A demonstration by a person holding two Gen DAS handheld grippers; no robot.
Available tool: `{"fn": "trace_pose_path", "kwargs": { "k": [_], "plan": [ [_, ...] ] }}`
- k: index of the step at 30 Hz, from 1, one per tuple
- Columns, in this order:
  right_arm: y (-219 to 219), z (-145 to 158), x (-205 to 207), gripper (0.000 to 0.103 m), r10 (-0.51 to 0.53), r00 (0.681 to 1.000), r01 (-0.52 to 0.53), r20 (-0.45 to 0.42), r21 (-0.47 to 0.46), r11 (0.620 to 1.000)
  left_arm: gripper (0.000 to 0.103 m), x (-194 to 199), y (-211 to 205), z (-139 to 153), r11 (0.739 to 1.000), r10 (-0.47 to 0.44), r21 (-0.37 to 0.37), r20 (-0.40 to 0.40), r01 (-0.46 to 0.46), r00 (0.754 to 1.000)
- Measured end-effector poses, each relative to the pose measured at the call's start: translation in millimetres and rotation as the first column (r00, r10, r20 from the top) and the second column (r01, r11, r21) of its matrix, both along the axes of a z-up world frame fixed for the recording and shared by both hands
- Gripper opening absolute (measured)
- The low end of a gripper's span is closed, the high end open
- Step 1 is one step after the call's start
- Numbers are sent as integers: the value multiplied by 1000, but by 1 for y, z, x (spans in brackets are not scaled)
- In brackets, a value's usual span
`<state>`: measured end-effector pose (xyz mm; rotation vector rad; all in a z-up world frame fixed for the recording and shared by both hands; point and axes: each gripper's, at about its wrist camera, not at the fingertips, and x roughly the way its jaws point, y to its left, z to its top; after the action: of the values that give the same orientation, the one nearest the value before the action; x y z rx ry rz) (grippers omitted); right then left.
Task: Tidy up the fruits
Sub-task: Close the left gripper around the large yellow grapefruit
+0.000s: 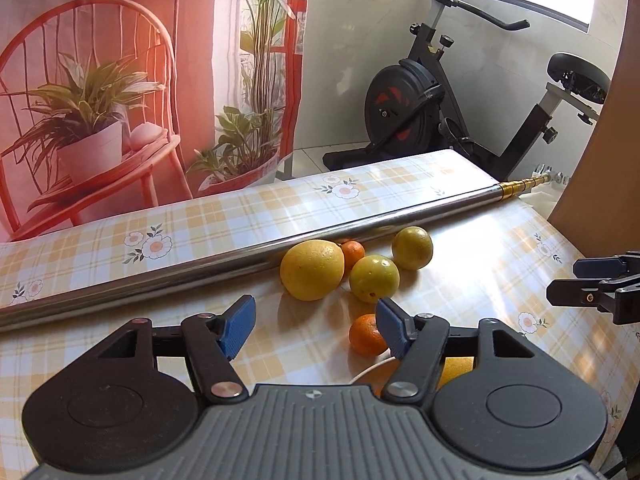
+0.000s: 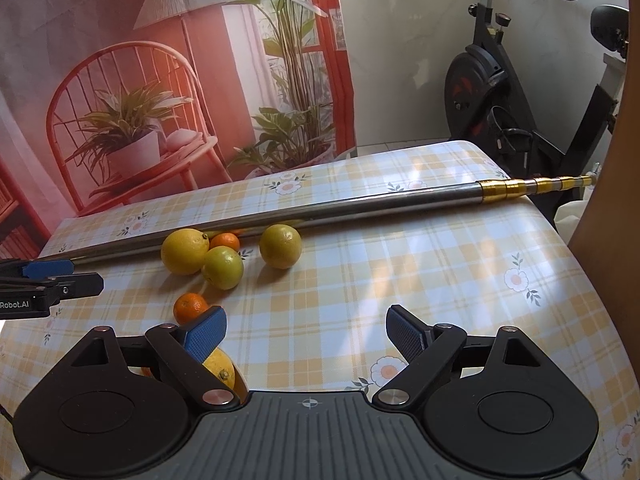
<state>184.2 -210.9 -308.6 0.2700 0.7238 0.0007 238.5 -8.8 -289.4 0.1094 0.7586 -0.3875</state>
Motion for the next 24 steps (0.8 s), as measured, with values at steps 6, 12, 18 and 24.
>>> {"fn": "trace_pose_path", "kwargs": {
  "k": [6, 12, 18, 24],
  "plan": [
    [-6, -5, 10, 85, 2, 1000, -2, -9, 3, 1000, 61, 32, -15, -16, 999, -13, -30, 25, 13, 1000],
    [-13, -11, 19, 85, 6, 1000, -6, -20, 22, 1000, 58, 59, -24, -33, 1000, 4, -17, -13, -4, 1000],
    [-18, -16, 26, 85, 4, 999, -2, -33, 36, 999, 59, 79, -14, -47, 997, 43, -62, -73, -47, 996],
    [-23, -23, 31, 85, -4, 999, 6, -45, 56, 998, 59, 90, -13, -57, 994, 25, -102, -104, -36, 994]
  ]
}}
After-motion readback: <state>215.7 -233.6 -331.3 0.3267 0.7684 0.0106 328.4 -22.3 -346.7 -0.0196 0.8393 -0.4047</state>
